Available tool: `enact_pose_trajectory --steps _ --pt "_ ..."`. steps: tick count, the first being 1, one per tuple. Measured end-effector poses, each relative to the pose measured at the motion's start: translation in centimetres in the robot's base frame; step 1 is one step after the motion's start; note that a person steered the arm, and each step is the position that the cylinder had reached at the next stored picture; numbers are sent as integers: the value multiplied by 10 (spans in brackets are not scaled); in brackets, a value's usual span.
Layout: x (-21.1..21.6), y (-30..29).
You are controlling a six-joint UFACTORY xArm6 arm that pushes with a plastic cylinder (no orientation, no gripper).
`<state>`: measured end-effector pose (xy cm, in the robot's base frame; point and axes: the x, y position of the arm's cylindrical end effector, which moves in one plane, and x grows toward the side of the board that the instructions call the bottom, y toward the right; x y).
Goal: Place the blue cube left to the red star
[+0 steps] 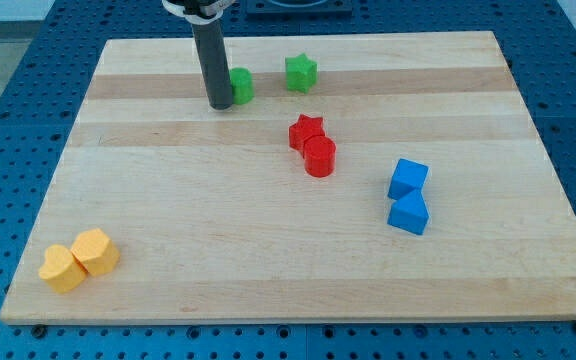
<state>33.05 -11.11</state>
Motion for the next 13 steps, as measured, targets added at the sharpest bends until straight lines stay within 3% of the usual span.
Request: enact_pose_trajectory --steps 2,4,6,8,9,11,13 --pt "28 -3" --pt "-30 12" --pt "-22 -18" --pt "-55 -27" --pt "-49 -27" --pt "-46 42" --pt "-41 43"
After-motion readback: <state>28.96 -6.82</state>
